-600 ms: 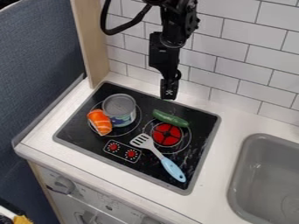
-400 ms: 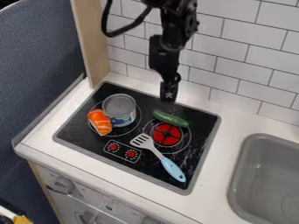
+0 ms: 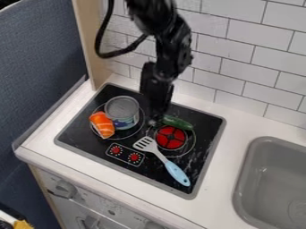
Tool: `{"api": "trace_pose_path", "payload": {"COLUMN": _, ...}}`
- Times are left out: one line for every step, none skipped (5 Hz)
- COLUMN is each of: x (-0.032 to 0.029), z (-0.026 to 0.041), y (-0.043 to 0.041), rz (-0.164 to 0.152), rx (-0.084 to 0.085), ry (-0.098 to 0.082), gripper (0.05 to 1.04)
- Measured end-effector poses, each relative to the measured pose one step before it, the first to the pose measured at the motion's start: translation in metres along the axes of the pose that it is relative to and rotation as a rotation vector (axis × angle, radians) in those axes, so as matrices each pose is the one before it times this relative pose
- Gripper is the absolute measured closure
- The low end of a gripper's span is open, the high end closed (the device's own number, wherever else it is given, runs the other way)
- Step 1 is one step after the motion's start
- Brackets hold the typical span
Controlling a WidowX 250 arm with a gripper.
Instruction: Move the blue can to the left of the left burner
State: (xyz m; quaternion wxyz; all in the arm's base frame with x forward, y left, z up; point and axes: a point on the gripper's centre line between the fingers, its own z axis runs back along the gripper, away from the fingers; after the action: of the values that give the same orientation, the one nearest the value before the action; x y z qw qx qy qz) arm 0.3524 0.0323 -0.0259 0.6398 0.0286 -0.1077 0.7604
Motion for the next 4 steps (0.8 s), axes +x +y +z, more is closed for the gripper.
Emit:
{"api": "trace_pose_path", "payload": {"x": 0.01916, "z": 0.00302, "y": 0.00732, "rz": -0.1425, "rx": -0.0355, "ry": 0.0219, "gripper": 0.084}}
{"api": "trace_pose_path", "payload": {"x": 0.00889, "z": -0.00113, "y": 0.00171, "rz": -0.1069, "rx": -0.0078, "ry": 0.0293, "gripper": 0.084}}
{"api": "trace_pose_path", "payload": {"x": 0.00681, "z": -0.00063, "y": -0.00801, "rz": -0.0495, "rx": 0.0017, "ry": 0.0000, "gripper": 0.084}}
{"api": "trace_pose_path", "payload": {"x": 0.00715, "z": -0.01154, "y": 0.00468, "rz": -0.0032, "rx": 0.0525, "ry": -0.0017, "gripper": 0.084}}
